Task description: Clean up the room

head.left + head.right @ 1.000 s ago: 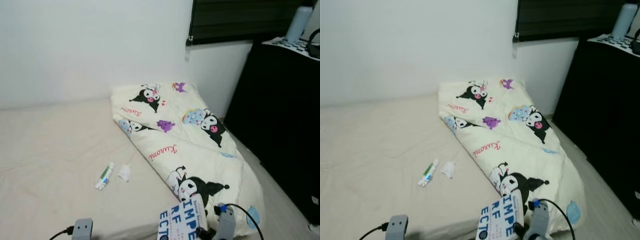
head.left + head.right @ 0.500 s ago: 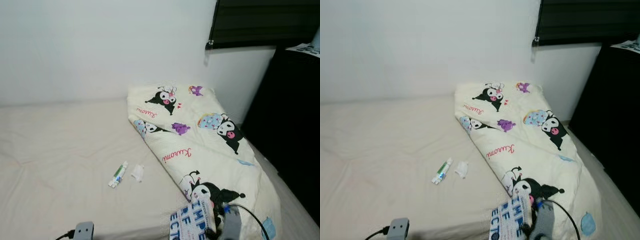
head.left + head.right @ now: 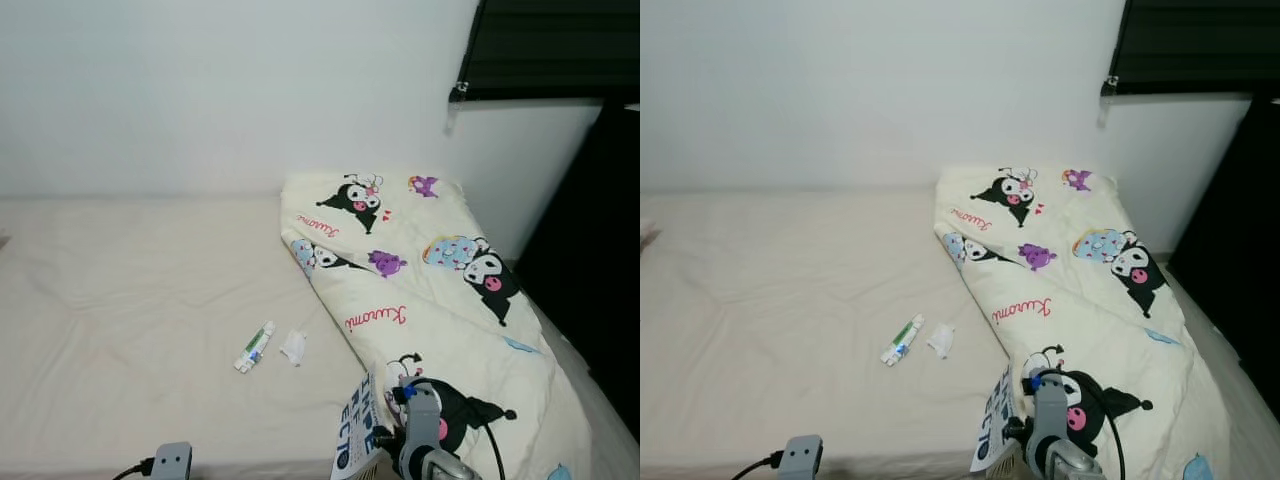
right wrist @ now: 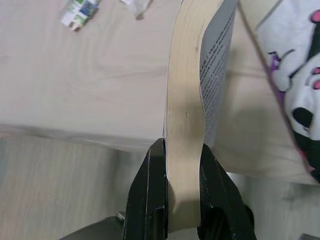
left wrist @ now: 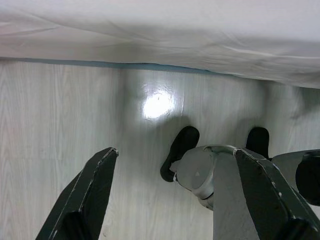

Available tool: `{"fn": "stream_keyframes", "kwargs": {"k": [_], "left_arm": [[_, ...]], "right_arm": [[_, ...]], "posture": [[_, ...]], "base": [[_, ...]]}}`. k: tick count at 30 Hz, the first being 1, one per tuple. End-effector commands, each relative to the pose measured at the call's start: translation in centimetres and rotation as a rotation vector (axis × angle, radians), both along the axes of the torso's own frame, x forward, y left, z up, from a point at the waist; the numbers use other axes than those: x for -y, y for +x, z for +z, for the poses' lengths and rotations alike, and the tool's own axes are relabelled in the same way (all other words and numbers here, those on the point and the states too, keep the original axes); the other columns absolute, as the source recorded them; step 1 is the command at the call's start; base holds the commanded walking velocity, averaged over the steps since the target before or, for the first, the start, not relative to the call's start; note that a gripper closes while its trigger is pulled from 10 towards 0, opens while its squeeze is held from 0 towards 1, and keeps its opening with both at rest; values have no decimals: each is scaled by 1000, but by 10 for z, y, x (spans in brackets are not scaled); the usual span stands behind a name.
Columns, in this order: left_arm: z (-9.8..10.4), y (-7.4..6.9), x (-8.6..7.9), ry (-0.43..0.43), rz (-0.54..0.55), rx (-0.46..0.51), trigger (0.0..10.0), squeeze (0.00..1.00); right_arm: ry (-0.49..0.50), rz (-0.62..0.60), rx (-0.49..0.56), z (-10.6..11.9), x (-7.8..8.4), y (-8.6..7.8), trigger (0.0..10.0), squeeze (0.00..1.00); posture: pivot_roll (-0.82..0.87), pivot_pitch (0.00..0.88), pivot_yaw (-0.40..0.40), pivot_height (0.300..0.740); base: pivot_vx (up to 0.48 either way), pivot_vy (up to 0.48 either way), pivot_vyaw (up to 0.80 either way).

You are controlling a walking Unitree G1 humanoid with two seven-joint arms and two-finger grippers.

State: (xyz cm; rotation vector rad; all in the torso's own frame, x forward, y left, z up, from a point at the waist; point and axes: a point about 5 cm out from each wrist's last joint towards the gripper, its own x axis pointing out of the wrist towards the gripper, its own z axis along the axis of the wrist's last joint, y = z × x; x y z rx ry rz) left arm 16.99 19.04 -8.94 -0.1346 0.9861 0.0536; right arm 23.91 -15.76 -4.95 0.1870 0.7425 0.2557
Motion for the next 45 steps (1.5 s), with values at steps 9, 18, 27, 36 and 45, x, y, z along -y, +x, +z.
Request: {"fn": "stream_keyframes", "kwargs": {"k": [9,18,27,36,45], "left_arm": [[-3,-5,4,-43,-11,-16,10000,0],[-3,-6,5,-38,-9,-19,10000,0],[-3,-5,3,-31,-5,-22,10000,0],[-3,-6,1,-23,-5,-28,10000,0],[-3,-7,1,-21,-5,-33,10000,0]], "right_arm": [[70,47,110,15,-10,17,10000,0],[174,126,294,51,-28,52,10000,0],[169,209,267,46,-39,45,10000,0],[156,250,243,40,-43,39,10000,0],[160,272,233,38,-47,35,10000,0]], "posture": [[-10,48,-16,740],[-17,40,-17,740],[-20,41,-16,740],[-17,47,-18,740],[-19,49,-18,740]], "base": [[0,0,778],[0,-262,775],[0,0,776],[0,0,775],[0,0,778]]}}
